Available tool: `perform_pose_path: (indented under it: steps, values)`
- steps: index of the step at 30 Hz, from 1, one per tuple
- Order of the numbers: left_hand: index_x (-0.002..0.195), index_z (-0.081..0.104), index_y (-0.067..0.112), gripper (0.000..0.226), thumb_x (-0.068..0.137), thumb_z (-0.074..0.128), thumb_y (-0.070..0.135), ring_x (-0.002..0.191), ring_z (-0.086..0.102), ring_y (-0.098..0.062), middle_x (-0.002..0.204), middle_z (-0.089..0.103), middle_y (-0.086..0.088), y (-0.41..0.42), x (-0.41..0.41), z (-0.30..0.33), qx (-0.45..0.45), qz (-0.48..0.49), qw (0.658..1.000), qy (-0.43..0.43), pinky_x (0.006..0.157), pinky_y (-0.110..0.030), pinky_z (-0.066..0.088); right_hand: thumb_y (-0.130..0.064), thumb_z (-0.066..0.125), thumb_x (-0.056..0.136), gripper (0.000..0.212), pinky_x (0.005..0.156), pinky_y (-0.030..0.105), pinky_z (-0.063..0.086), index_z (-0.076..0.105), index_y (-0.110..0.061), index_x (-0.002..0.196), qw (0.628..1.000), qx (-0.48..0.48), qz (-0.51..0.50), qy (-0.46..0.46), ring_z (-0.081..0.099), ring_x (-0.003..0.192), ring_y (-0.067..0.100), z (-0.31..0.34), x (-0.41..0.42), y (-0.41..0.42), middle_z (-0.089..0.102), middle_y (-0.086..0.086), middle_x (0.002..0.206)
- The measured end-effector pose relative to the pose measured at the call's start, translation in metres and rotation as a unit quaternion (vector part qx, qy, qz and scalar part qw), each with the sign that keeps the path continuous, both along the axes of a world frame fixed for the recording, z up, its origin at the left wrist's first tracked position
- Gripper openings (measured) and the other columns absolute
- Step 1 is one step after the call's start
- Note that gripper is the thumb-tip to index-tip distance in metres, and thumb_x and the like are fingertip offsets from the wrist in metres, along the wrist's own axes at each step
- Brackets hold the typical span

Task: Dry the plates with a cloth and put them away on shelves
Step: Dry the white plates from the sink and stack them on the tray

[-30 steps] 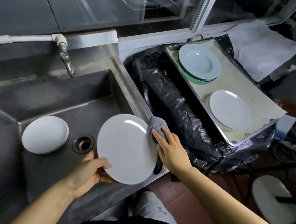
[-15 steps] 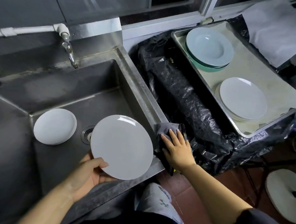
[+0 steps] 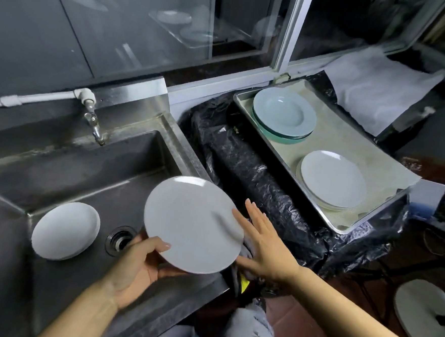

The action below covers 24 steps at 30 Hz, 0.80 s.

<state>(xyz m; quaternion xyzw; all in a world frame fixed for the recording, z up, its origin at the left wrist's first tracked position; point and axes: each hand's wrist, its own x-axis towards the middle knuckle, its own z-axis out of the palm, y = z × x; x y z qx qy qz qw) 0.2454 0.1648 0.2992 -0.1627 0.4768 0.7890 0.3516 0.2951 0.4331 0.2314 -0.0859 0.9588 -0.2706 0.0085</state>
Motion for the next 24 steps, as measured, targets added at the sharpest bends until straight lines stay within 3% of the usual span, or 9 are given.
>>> perform_pose_path:
  steps: [3,7,11,14,16,18,21,24]
  values:
    - [0.125,0.057,0.013,0.066,0.061,0.063,-0.003,0.111,0.058,-0.042,0.122,0.065,-0.017,0.029,-0.012,0.016,0.009,-0.017,1.0,0.02,0.063,-0.047,0.058,-0.068,0.059,0.081,0.096,0.119,0.027,0.014,0.0,-0.043,0.153,0.997,-0.08,0.006,-0.005,-0.008,0.15,0.012,0.028,-0.003,0.028,-0.009,0.002,0.163]
    - [0.121,0.059,0.012,0.059,0.063,0.061,0.001,0.098,0.065,-0.035,0.117,0.069,-0.014,0.082,-0.024,0.041,0.022,-0.053,0.997,0.047,0.062,-0.045,0.059,-0.062,0.072,0.074,0.103,0.112,0.006,0.007,0.003,-0.053,0.149,0.991,-0.131,-0.034,-0.017,-0.006,0.147,-0.001,0.061,0.005,0.077,-0.009,-0.014,0.161]
    - [0.116,0.06,0.007,0.045,0.073,0.05,0.005,0.089,0.07,-0.031,0.11,0.072,-0.014,0.148,-0.036,0.06,0.017,-0.09,0.994,0.058,0.063,-0.047,0.06,-0.067,0.076,0.065,0.107,0.117,0.02,0.011,0.01,-0.056,0.147,0.975,-0.198,-0.098,-0.007,-0.001,0.147,-0.004,0.078,0.016,0.13,0.001,-0.02,0.161]
    - [0.116,0.061,0.01,0.042,0.076,0.053,0.016,0.093,0.069,-0.031,0.11,0.072,-0.013,0.196,-0.049,0.068,-0.01,-0.129,0.989,0.074,0.07,-0.049,0.059,-0.066,0.08,0.059,0.108,0.114,0.014,0.018,0.013,-0.06,0.144,0.955,-0.256,-0.146,-0.013,0.004,0.146,-0.007,0.081,0.025,0.17,0.006,-0.025,0.159]
    - [0.114,0.064,0.009,0.04,0.078,0.053,0.023,0.096,0.067,-0.031,0.11,0.072,-0.013,0.226,-0.063,0.069,-0.038,-0.155,0.984,0.083,0.075,-0.048,0.056,-0.064,0.082,0.059,0.109,0.117,0.02,0.019,0.013,-0.062,0.143,0.949,-0.27,-0.163,-0.016,0.006,0.146,-0.005,0.078,0.03,0.199,0.009,-0.029,0.158]
    - [0.114,0.065,0.004,0.037,0.08,0.055,0.016,0.1,0.066,-0.032,0.113,0.07,-0.017,0.255,-0.079,0.063,-0.072,-0.18,0.976,0.101,0.079,-0.044,0.055,-0.064,0.082,0.059,0.11,0.119,0.029,0.017,0.013,-0.06,0.144,0.948,-0.265,-0.177,-0.024,0.006,0.147,-0.003,0.073,0.033,0.226,0.009,-0.034,0.156]
    - [0.115,0.066,0.005,0.031,0.089,0.053,-0.004,0.105,0.067,-0.03,0.113,0.071,-0.014,0.296,-0.095,0.047,-0.131,-0.25,0.948,0.148,0.095,-0.046,0.05,-0.057,0.083,0.06,0.112,0.12,0.031,0.015,0.014,-0.055,0.148,0.949,-0.244,-0.196,-0.041,0.001,0.147,-0.005,0.064,0.034,0.262,0.004,-0.031,0.157]
    - [0.127,0.058,0.023,0.052,0.086,0.059,-0.01,0.109,0.066,-0.021,0.114,0.071,-0.003,0.333,-0.109,0.023,-0.178,-0.304,0.911,0.215,0.098,-0.043,0.05,-0.05,0.078,0.062,0.108,0.117,0.024,0.012,0.013,-0.046,0.149,0.949,-0.23,-0.209,-0.057,-0.005,0.145,-0.008,0.054,0.03,0.294,0.0,-0.029,0.156]
